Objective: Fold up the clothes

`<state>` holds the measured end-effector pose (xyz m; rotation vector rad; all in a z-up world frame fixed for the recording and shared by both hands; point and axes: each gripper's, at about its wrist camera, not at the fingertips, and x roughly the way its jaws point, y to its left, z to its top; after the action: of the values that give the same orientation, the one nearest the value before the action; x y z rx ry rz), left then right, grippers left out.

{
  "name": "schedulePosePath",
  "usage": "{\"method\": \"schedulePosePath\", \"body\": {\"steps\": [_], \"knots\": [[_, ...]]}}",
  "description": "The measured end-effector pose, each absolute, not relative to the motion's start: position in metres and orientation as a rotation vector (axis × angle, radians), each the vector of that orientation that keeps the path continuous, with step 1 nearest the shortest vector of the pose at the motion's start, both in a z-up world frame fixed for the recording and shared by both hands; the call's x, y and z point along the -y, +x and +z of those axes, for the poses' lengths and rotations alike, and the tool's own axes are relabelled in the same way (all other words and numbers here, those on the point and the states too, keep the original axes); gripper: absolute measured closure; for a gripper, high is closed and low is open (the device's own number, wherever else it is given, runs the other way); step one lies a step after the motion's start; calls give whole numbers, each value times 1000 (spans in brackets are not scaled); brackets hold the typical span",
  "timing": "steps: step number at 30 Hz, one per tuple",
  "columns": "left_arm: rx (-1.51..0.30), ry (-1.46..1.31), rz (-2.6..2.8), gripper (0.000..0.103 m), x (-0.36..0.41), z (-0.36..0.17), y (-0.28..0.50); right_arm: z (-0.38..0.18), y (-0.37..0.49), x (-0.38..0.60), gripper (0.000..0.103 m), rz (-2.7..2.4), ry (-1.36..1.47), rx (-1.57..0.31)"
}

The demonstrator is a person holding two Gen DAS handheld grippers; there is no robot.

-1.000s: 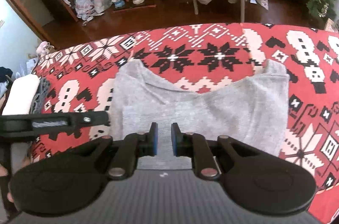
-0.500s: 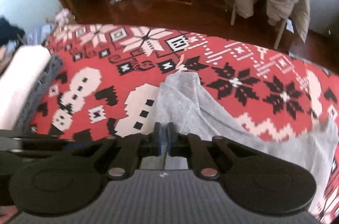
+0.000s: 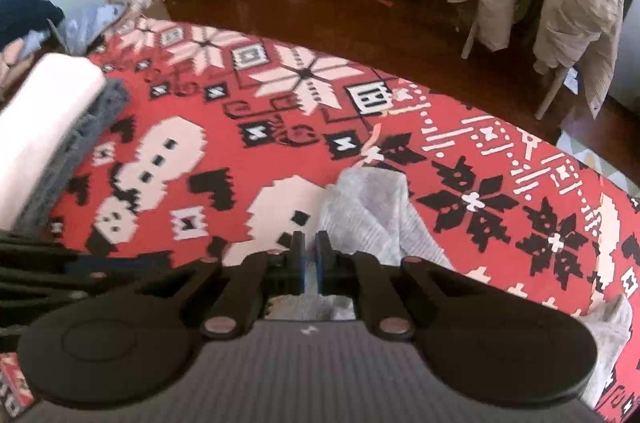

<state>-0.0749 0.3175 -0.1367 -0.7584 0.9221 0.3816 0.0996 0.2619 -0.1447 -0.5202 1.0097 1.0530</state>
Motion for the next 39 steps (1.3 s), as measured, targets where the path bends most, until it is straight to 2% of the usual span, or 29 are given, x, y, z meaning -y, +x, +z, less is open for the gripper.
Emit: {"method": "schedulePosePath", "body": {"steps": [7, 13, 24, 26, 30, 39], "knots": [[-932, -808, 369, 92, -308, -129, -84, -125, 125, -274, 97, 1025, -430, -995], [-927, -896, 266, 92, -287, -132, -86, -94, 121, -226, 93, 976, -354, -1057], [-1027, -816, 256, 91, -247, -151, -77, -103, 78, -156, 92, 961, -310, -1217], [-1048, -779, 276, 100, -243, -151, -78, -103, 75, -152, 92, 961, -304, -1220], [-1086, -703, 298, 100, -232, -146, -79, -98, 76, -145, 92, 978, -327, -1193], [-976, -661, 345, 99, -214, -117, -55, -96, 116, -76, 92, 827, -302, -1175]]}}
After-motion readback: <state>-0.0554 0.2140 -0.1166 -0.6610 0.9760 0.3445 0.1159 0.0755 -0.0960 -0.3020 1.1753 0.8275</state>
